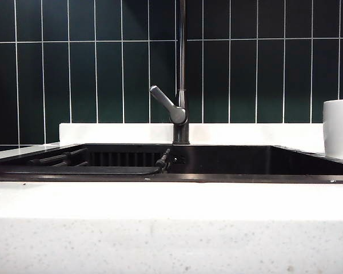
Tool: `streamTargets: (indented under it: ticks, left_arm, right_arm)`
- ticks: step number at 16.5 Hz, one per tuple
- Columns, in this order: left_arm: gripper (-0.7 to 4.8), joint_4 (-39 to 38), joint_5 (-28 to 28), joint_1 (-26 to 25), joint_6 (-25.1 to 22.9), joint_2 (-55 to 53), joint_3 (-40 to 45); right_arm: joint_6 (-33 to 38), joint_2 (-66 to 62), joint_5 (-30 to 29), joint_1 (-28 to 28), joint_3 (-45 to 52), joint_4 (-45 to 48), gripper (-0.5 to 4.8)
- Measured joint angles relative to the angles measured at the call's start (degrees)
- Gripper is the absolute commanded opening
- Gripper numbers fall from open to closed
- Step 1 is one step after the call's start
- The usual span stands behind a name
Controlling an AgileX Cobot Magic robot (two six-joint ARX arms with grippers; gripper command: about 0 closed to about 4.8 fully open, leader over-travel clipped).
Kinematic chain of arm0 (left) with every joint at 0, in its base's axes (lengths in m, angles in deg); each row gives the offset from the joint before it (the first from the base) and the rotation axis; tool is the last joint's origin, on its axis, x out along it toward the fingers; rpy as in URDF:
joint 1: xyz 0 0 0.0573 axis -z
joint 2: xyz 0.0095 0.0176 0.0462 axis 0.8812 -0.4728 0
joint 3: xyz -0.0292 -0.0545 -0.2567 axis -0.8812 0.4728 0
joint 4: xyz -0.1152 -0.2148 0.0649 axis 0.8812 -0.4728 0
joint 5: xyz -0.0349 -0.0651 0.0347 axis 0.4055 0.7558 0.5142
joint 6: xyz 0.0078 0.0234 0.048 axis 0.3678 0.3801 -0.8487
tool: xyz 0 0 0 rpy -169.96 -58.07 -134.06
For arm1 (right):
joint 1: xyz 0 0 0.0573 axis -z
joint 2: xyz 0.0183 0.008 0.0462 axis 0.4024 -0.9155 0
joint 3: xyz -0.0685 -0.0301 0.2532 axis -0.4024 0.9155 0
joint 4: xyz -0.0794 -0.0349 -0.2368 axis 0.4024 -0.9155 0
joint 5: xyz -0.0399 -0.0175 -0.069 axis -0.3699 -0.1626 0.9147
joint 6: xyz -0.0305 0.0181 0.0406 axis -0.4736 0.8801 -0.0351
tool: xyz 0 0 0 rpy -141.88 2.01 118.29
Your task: Pick up the mug next to the sink, go to the faucet to get some water, pour the water into the sink, and finally put the mug back to its place.
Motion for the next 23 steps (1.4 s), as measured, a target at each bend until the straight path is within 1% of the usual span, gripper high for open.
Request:
streamTargets:
  ticks: [3,5,9,10,12,13,15,16,19,21,23]
  left_arm:
    - [-0.03,-0.9,0.0,0.0,0.0,0.0,0.0]
    - [-0.03,-1.2,0.0,0.0,0.0,0.0,0.0]
    - [-0.03,-1.6,0.0,0.0,-0.2,0.0,0.0]
    - [-0.04,-1.7,-0.1,0.0,-1.0,0.0,0.0]
    - [-0.04,-1.6,-2.1,0.0,-2.4,0.0,0.2]
    - [-0.04,-1.5,-3.8,0.0,-2.7,0.0,0.6]
    - [-0.04,-0.4,-5.1,0.0,-2.8,0.0,2.8]
    - [-0.04,1.2,-5.1,0.0,-2.8,0.0,4.2]
    - [-0.05,9.7,-5.9,0.0,-2.9,0.0,8.2]
    - [-0.05,13.9,-7.6,0.0,-3.0,0.1,8.2]
    - [-0.05,20.2,-7.8,0.0,-3.7,0.1,8.2]
  right_arm:
    - [-1.3,4.3,-1.1,0.0,0.3,-0.2,-0.07]
    - [-1.4,4.5,-1.5,0.0,0.2,0.2,-0.07]
    - [-1.4,4.5,-5.9,0.0,0.4,-0.3,-0.07]
    - [-1.4,4.5,-6.6,0.0,0.4,-0.4,-0.07]
    - [-1.4,4.5,-6.7,0.0,0.4,-0.5,-0.07]
    - [-1.4,4.5,-6.7,0.0,0.4,-0.4,-0.07]
    - [-1.4,4.5,-6.7,0.0,0.4,-0.4,-0.07]
    - [-1.5,4.5,-6.7,0.0,0.4,-0.1,-0.07]
    - [-2.3,4.5,-6.6,0.0,0.4,3.3,-0.07]
    - [-2.7,4.5,-6.6,0.0,0.4,5.1,-0.07]
    - [-2.9,4.5,-6.6,0.0,0.4,6.8,-0.07]
